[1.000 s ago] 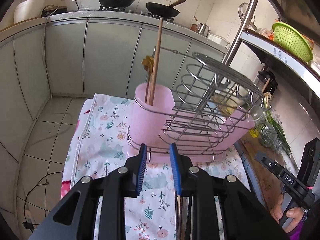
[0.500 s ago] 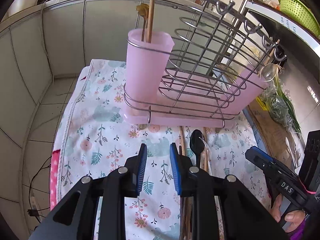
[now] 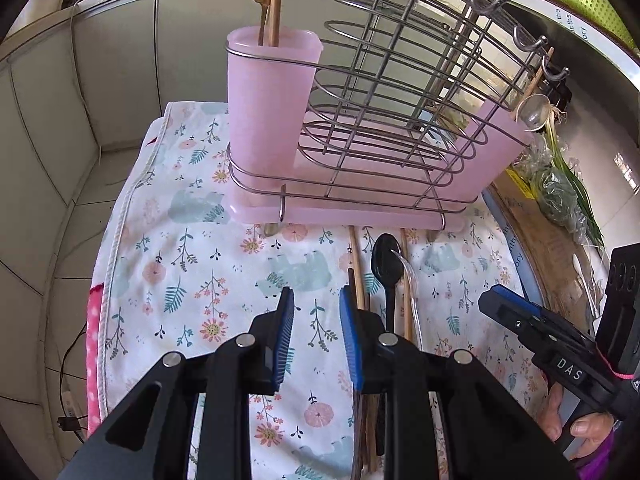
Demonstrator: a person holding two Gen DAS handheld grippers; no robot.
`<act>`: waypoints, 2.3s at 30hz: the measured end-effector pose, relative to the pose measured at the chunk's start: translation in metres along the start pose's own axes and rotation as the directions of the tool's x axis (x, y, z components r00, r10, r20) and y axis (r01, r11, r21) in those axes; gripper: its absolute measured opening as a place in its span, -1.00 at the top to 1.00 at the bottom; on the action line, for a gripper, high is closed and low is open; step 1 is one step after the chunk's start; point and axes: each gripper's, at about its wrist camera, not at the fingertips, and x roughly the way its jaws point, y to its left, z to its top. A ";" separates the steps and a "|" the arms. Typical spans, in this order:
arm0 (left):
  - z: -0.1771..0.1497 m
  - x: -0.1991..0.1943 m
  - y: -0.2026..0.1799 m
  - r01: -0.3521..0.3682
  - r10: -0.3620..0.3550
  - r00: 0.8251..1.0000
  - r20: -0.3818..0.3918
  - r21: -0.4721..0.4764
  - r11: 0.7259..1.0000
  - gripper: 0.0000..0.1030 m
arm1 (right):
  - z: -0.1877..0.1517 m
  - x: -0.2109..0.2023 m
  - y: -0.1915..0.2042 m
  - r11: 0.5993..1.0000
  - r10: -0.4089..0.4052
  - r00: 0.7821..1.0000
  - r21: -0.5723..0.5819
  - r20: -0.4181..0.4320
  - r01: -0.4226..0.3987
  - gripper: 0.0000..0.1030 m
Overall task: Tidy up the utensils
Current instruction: 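Open both tools and move them back down to the remaining utensils, then grasp a dark chopstick with the left tool while the right tool grasps the clear fork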
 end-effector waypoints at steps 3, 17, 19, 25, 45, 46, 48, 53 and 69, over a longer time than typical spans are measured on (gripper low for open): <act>0.000 0.004 -0.001 -0.001 0.001 1.000 -0.016 0.008 1.000 0.57 | -0.001 0.001 -0.003 1.000 -0.007 1.000 0.009 -0.009 0.007 0.34; -0.005 0.039 -0.026 0.094 -0.081 0.985 -0.150 0.083 0.992 0.60 | -0.003 0.012 -0.021 0.997 -0.008 0.999 0.071 -0.046 0.011 0.34; -0.009 0.044 -0.034 0.097 -0.076 0.983 -0.167 0.123 0.988 0.60 | -0.004 0.013 -0.021 0.998 -0.006 0.999 0.069 -0.049 0.010 0.34; -0.020 0.063 -0.048 0.070 -0.027 0.978 -0.205 0.206 0.976 0.67 | -0.005 0.015 -0.021 0.998 -0.002 0.999 0.068 -0.055 0.005 0.34; -0.015 0.051 0.009 -0.011 0.017 0.993 -0.119 0.055 0.998 0.92 | -0.007 0.027 -0.010 0.997 0.052 0.994 0.056 -0.096 -0.047 0.34; -0.014 0.051 0.014 -0.019 0.024 0.992 -0.120 0.047 0.999 0.92 | -0.007 0.028 -0.009 0.997 0.062 0.993 0.057 -0.104 -0.056 0.34; -0.015 0.053 0.021 -0.028 0.032 0.991 -0.131 0.033 0.999 0.92 | -0.007 0.033 -0.004 0.996 0.074 0.990 0.056 -0.120 -0.068 0.34; -0.018 0.063 0.030 -0.036 0.039 0.985 -0.167 0.021 0.999 0.91 | -0.001 0.048 0.008 0.998 0.060 0.988 0.036 -0.142 -0.055 0.34; -0.004 0.085 0.036 0.011 0.002 0.972 -0.237 0.053 0.999 0.91 | 0.025 0.099 0.011 0.999 -0.016 0.980 0.032 -0.198 0.023 0.70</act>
